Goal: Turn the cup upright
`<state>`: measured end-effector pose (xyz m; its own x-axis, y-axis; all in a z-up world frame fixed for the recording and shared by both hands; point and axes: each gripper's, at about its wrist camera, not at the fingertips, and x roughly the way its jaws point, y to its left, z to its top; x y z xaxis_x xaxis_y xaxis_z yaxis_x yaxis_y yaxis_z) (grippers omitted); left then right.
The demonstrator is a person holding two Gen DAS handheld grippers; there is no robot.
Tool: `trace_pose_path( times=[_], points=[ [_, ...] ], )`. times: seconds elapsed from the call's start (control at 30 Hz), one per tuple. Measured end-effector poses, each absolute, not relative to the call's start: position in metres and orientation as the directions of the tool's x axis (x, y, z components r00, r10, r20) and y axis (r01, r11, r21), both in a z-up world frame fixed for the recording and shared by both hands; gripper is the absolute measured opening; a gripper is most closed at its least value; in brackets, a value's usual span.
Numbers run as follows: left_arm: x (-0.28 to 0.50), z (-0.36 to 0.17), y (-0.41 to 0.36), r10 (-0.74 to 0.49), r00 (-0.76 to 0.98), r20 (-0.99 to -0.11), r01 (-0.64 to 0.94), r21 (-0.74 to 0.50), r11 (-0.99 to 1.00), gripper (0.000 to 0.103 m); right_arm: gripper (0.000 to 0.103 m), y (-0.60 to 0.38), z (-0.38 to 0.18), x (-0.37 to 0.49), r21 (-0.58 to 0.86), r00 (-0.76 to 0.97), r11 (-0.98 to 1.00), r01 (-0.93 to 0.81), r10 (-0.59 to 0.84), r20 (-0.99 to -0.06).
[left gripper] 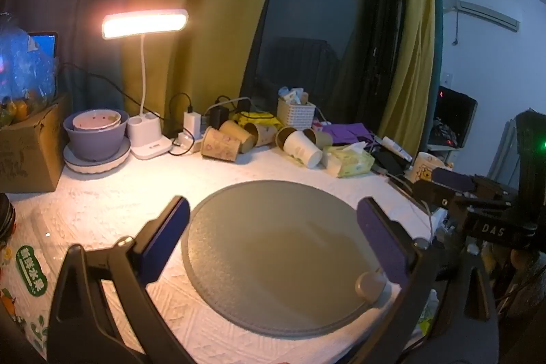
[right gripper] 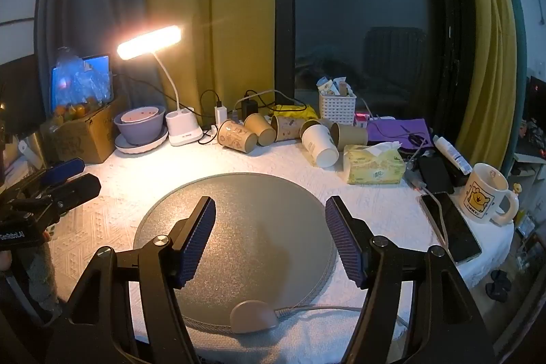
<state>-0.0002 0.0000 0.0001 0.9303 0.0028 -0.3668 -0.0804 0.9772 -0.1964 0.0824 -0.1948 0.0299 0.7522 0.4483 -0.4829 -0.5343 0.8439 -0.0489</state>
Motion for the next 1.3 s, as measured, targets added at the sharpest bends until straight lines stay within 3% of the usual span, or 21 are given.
trace_pose_path(
  times=[1.3],
  points=[
    [0.0028, 0.0023, -0.0063, 0.004, 0.931, -0.366, -0.079, -0.191, 0.978, 0.099, 0.07, -0.1974, 0.031, 0.085, -0.047, 0.753, 0.845, -0.532, 0.448, -0.482]
  ],
)
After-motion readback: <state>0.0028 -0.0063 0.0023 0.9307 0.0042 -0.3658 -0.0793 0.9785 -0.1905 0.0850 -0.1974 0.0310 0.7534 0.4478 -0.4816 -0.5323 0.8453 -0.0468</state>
